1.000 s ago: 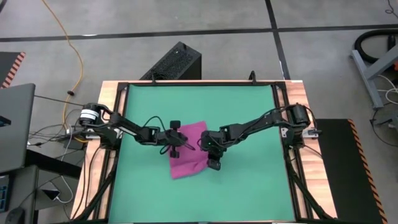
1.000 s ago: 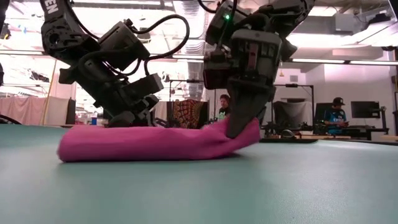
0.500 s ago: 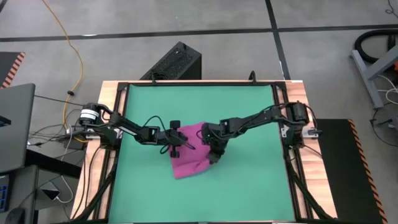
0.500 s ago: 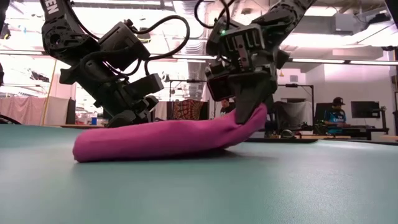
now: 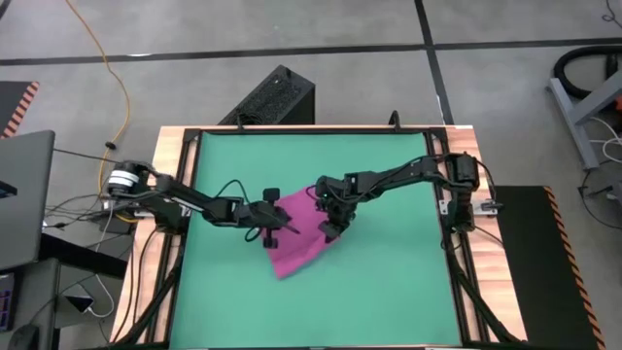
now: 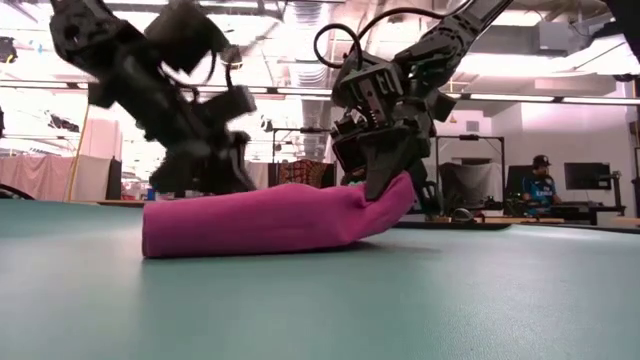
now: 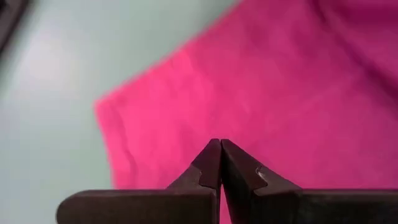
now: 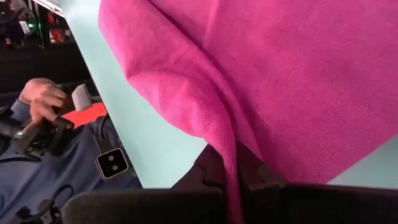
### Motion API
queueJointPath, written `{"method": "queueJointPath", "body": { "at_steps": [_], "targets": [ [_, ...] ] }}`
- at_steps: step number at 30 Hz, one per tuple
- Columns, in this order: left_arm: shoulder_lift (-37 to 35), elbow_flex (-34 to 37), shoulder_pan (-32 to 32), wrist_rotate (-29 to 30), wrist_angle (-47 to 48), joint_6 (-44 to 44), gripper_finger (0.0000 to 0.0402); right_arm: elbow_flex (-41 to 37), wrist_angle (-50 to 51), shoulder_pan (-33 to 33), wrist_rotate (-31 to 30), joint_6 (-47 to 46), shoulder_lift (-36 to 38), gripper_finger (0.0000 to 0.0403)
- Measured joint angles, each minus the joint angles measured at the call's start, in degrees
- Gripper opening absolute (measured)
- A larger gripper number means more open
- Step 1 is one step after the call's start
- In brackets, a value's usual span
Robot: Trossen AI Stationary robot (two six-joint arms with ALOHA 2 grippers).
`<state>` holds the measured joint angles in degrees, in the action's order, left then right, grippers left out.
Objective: Roll towel
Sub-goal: Roll the violet towel
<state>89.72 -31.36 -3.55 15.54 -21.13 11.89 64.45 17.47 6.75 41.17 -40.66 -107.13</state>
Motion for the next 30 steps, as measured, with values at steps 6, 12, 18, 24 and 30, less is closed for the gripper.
{"method": "queueJointPath", "body": {
  "at_steps": [6, 12, 18, 24, 30],
  "targets": [
    [-8.57, -0.25, -4.1, 1.66, 3.8, 0.29, 0.0, 0.0, 0.5, 0.11, 0.29, 0.14, 0.0, 0.0014],
    [-10.93, -4.16, -10.09, 4.52, 11.22, 0.91, 0.0, -0.06, 1.33, 0.11, 1.14, 0.18, -2.09, 0.0013],
    [-7.72, -8.08, -14.69, 6.81, 13.03, 1.36, 0.0, 0.05, -1.77, 0.13, 2.24, -1.33, -5.67, 0.0012],
    [-4.02, -9.78, -19.53, 7.88, 12.47, 2.11, 0.0, 0.04, -1.62, 0.25, 1.38, -1.32, -5.7, 0.0012],
    [0.11, -14.0, -26.51, 11.63, 14.53, 6.33, 0.0, 0.0, -1.9, -0.02, 1.17, -0.95, -5.7, 0.0012]
  ]
}}
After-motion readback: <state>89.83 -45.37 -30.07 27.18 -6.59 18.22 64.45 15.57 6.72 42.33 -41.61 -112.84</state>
